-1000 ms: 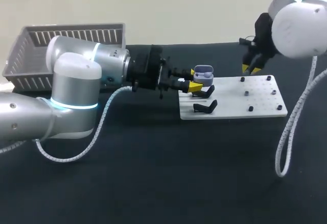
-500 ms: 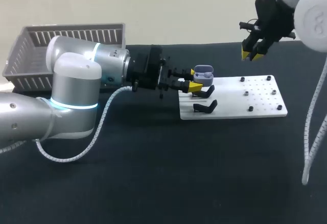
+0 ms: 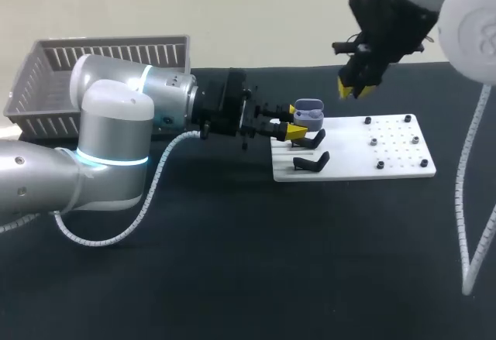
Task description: Pick up each earbud case from the left stands, insert the matching earbuds, close the lid, and place the case in the box.
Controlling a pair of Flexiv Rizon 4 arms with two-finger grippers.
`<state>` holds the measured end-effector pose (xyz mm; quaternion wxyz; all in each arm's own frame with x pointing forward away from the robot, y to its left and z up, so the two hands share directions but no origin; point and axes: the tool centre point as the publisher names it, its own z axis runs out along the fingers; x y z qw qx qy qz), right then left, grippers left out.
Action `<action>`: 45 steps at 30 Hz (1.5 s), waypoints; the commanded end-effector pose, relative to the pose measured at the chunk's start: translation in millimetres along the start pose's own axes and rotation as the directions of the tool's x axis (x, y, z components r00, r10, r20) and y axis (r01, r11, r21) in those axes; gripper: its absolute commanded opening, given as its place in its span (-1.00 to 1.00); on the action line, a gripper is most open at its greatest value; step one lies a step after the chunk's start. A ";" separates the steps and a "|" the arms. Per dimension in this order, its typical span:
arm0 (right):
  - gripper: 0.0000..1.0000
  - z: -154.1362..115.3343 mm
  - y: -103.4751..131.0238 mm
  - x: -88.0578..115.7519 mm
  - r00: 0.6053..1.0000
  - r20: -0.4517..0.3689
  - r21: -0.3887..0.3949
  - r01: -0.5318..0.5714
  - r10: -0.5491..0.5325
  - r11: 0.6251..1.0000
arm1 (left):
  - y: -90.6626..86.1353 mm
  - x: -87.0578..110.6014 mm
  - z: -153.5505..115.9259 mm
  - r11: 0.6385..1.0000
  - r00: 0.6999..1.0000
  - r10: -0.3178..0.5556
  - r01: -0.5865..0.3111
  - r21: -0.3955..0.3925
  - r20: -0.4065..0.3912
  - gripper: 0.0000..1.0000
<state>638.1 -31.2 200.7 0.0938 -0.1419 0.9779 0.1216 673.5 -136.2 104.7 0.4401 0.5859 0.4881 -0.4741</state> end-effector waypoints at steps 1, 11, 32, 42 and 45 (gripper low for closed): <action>-1.00 6.6 14.8 -7.5 0.999 -0.034 0.010 0.027 -0.027 1.000 | -0.4 0.7 0.2 1.000 1.000 0.002 -0.002 -0.002 0.001 -1.00; -1.00 19.0 31.6 -10.9 0.994 -0.066 0.024 0.094 -0.092 0.995 | -0.4 0.7 0.2 1.000 1.000 0.002 -0.002 -0.002 0.001 -1.00; -1.00 44.6 43.8 -17.0 0.986 -0.042 0.095 0.163 -0.160 0.982 | -0.4 0.7 0.2 1.000 1.000 0.002 -0.002 -0.002 0.001 -1.00; -1.00 49.5 45.0 -22.2 0.986 -0.050 0.106 0.167 -0.162 0.980 | -0.4 0.7 0.2 1.000 1.000 0.002 -0.002 -0.002 0.001 -1.00; -1.00 51.7 44.4 -24.0 0.985 -0.055 0.109 0.166 -0.161 0.980 | -0.4 0.7 0.2 1.000 1.000 0.002 -0.002 -0.002 0.001 -1.00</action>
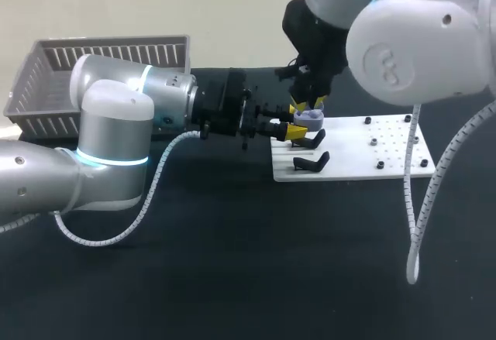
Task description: Pick up each earbud case from the left stands, insert the matching earbuds, close the lid, and place the case in the box.
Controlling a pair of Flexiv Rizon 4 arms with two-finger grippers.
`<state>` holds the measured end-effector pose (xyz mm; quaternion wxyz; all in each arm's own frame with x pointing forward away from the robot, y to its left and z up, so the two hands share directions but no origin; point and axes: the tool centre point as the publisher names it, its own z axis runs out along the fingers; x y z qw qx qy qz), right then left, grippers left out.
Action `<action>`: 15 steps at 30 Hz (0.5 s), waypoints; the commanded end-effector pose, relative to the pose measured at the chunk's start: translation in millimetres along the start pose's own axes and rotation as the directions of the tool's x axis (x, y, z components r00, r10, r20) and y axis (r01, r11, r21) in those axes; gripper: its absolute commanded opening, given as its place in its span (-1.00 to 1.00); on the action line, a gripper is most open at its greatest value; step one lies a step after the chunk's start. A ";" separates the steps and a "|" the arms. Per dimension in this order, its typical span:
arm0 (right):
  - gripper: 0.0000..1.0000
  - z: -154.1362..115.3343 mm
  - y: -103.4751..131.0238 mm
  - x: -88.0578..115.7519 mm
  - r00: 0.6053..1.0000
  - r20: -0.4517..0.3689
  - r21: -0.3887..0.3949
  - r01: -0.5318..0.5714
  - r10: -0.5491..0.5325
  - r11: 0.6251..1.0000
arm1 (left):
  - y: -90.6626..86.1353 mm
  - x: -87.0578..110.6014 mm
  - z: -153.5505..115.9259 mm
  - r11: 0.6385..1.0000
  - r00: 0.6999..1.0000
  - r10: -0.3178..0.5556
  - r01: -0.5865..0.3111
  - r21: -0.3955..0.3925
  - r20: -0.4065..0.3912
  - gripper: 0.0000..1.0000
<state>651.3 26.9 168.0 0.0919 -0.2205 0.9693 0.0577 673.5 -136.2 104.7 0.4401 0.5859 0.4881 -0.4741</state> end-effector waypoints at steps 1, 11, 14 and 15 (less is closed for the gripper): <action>-1.00 3.9 0.6 -4.6 1.000 -0.010 0.006 -0.004 0.004 1.000 | -0.4 0.7 0.2 1.000 1.000 0.002 -0.002 -0.002 0.001 -1.00; -1.00 11.7 -0.5 -6.8 0.999 -0.033 0.018 -0.018 0.018 1.000 | -0.4 0.7 0.2 1.000 1.000 0.002 -0.002 -0.002 0.001 -1.00; -1.00 13.5 -1.8 -7.1 0.999 -0.038 0.021 -0.023 0.024 1.000 | -0.4 0.7 0.2 1.000 1.000 0.002 -0.002 -0.002 0.001 -1.00; -1.00 13.7 -1.9 -7.1 0.999 -0.038 0.022 -0.024 0.025 0.999 | -0.4 0.7 0.2 1.000 1.000 0.002 -0.002 -0.002 0.001 -1.00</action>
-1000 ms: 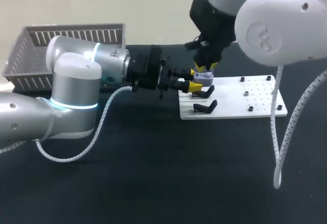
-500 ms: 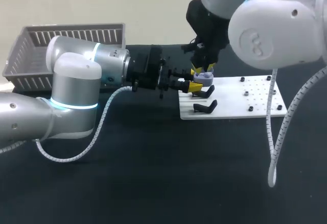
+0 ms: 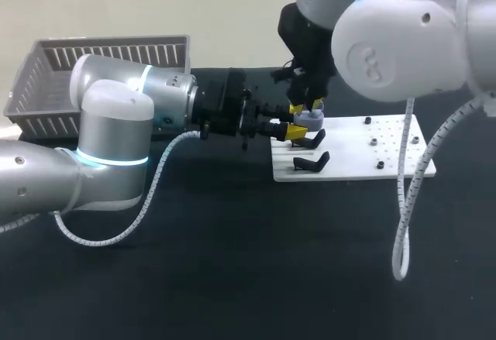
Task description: Pick up each earbud case from the left stands, insert the matching earbuds, close the lid, and place the case in the box.
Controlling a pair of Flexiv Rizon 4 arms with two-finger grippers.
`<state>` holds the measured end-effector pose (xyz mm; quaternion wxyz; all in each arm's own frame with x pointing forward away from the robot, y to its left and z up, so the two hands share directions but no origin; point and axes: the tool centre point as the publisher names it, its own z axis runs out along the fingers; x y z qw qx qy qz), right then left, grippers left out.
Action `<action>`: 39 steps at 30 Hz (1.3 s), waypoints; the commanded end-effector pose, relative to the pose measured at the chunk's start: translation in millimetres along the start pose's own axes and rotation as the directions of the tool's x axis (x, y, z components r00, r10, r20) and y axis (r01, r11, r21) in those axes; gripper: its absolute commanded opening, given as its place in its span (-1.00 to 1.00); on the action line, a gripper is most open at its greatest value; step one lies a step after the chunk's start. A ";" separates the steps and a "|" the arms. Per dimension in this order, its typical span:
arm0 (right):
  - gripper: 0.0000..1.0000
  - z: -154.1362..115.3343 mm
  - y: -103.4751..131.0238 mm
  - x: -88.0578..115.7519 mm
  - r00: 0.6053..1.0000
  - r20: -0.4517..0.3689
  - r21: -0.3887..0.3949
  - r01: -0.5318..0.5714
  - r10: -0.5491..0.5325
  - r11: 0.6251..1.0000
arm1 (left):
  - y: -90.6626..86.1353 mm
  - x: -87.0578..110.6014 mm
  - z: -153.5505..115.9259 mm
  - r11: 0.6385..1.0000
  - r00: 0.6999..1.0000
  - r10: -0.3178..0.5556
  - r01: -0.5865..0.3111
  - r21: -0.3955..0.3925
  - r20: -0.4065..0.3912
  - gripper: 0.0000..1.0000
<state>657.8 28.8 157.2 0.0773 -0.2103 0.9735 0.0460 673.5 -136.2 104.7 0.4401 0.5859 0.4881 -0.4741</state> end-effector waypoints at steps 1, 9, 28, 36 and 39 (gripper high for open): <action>-1.00 2.2 -0.3 -2.9 1.000 -0.007 0.003 -0.005 0.005 1.000 | -0.4 0.7 0.2 1.000 1.000 0.002 -0.002 -0.002 0.001 -1.00; -1.00 5.6 -5.1 -3.7 1.000 -0.011 0.007 -0.023 0.023 1.000 | -0.4 0.7 0.2 1.000 1.000 0.002 -0.002 -0.002 0.001 -1.00; -0.05 11.3 -8.9 -3.6 0.999 -0.029 0.007 -0.041 0.042 0.999 | -0.4 0.7 0.2 1.000 1.000 0.002 -0.002 -0.002 0.001 -1.00; 1.00 -19.9 -9.5 3.0 0.998 0.025 -0.034 -0.058 0.059 0.998 | -0.4 0.7 0.2 1.000 1.000 0.002 -0.002 -0.002 0.001 -1.00; 1.00 -32.8 -15.8 -1.3 0.992 0.060 -0.077 -0.103 0.108 0.992 | -0.4 0.7 0.2 1.000 1.000 0.002 -0.002 -0.002 0.001 -1.00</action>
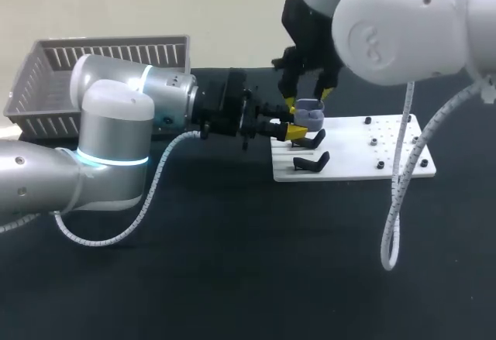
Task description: Pick up each earbud case from the left stands, insert the matching earbuds, close the lid, and place the case in the box.
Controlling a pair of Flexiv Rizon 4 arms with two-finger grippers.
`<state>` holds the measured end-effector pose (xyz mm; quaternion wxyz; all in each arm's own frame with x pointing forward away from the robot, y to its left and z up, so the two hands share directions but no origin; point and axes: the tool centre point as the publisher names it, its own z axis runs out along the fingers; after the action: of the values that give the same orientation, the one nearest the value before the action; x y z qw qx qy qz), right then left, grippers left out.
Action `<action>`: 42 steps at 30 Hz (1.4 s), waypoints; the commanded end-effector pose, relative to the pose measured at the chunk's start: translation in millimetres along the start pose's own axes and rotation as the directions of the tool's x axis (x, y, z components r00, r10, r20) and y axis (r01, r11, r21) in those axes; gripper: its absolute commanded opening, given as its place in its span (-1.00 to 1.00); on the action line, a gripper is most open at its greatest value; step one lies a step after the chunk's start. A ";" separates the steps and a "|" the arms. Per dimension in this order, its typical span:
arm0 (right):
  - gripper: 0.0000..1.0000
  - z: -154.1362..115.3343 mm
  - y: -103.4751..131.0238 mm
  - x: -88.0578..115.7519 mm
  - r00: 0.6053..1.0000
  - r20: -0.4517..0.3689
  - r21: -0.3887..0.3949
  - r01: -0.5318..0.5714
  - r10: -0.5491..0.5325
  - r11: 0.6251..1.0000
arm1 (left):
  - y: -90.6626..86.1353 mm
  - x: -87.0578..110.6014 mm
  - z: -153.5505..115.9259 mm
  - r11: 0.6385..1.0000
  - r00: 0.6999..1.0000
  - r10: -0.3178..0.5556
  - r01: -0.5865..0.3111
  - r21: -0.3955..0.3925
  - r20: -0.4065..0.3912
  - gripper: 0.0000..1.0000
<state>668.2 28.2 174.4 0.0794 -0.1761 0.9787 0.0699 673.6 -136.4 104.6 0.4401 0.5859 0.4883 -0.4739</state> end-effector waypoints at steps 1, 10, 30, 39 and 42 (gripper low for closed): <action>1.00 -20.0 -15.6 5.9 0.996 0.063 -0.043 -0.058 0.061 0.997 | -0.6 0.7 0.0 1.000 1.000 0.002 -0.002 -0.002 0.001 -1.00; 1.00 -7.6 -57.3 -34.2 0.945 0.124 -0.064 -0.297 0.303 0.953 | -0.6 0.7 0.0 1.000 1.000 0.002 -0.002 -0.002 0.001 -1.00; 1.00 39.2 -91.9 -34.2 0.921 -0.027 0.035 -0.389 0.389 0.921 | -0.6 0.7 0.0 1.000 1.000 0.002 -0.002 -0.002 0.001 -1.00; 1.00 34.6 -85.6 -11.5 0.920 -0.062 0.033 -0.386 0.388 0.922 | -0.6 0.7 0.0 1.000 1.000 0.002 -0.002 -0.002 0.001 -1.00; 1.00 30.8 -80.4 -4.8 0.920 -0.070 0.027 -0.384 0.385 0.923 | -0.6 0.7 0.0 1.000 1.000 0.002 -0.002 -0.002 0.001 -1.00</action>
<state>715.9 -37.2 132.7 0.0211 0.0166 0.9972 0.0697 673.6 -136.4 104.7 0.4401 0.5859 0.4883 -0.4739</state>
